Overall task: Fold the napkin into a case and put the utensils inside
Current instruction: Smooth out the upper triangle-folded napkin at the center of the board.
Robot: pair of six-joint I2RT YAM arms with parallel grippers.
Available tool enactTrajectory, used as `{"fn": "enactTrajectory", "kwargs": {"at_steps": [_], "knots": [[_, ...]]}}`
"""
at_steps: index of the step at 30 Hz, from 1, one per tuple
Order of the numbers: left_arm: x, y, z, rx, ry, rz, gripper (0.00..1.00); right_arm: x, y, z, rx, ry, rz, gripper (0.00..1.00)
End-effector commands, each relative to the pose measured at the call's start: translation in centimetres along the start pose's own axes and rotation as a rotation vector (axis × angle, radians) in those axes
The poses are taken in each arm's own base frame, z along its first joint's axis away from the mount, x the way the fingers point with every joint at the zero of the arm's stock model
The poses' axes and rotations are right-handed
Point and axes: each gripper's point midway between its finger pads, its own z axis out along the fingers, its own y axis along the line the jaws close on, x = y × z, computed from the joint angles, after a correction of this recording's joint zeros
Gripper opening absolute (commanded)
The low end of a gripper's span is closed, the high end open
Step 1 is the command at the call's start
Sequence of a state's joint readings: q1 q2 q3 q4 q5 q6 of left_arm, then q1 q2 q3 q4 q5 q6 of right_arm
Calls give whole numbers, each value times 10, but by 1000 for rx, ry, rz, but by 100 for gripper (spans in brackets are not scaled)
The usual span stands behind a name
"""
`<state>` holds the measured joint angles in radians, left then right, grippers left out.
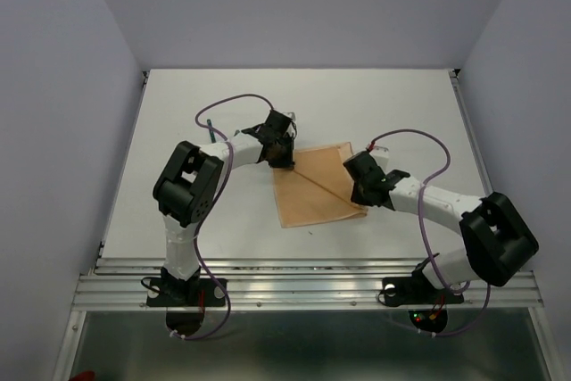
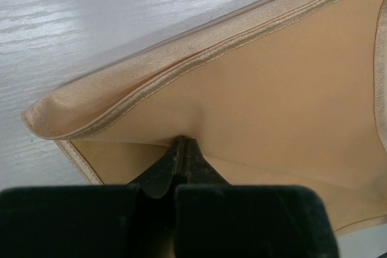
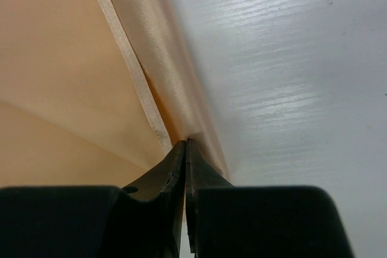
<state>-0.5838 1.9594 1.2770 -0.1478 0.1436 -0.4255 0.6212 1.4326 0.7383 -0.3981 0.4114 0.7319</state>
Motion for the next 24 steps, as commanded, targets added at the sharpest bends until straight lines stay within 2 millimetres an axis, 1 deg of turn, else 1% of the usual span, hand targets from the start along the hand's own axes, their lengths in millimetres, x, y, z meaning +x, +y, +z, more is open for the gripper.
{"fn": "enactTrajectory", "kwargs": {"at_steps": [1, 3, 4, 7, 10, 12, 15, 16, 17, 18, 19, 21, 22, 24], "knots": [[-20, -12, -19, -12, -66, 32, 0, -42, 5, -29, -45, -126, 29, 8], [-23, -9, -26, -28, -81, 31, 0, -50, 6, -39, -61, -150, 31, 8], [-25, -9, -33, -31, -101, 28, 0, -53, 8, -44, -79, -158, 35, 8], [-33, -12, -46, -37, -139, 20, 0, -51, 24, -45, -147, -123, 28, 3], [-40, -1, -55, -113, -165, 4, 0, -48, 39, -44, -175, -96, 23, 2], [-46, 0, -61, -132, -175, 3, 0, -47, 43, -37, -177, -91, 25, 2], [-53, -3, -72, -138, -186, -1, 0, -40, 34, -21, -117, -94, 26, 2], [-54, -6, -82, -138, -183, -7, 0, -39, 33, -16, -108, -107, 29, 2], [-55, -7, -88, -131, -189, -10, 0, -30, 26, -9, -89, -98, 22, 2], [-60, -13, -102, -107, -219, -12, 0, -24, 24, -3, -74, -88, 15, 2], [-58, -13, -107, -104, -224, -12, 0, -23, 25, 2, -79, -89, 17, 2], [-62, -13, -120, -100, -255, -11, 0, -9, 21, 15, -49, -55, 5, 1], [-63, -13, -129, -98, -272, -12, 0, -7, 20, 17, -44, -46, 5, 1], [-63, -11, -135, -110, -277, -13, 0, -6, 22, 18, -50, -46, 15, 1]]}}
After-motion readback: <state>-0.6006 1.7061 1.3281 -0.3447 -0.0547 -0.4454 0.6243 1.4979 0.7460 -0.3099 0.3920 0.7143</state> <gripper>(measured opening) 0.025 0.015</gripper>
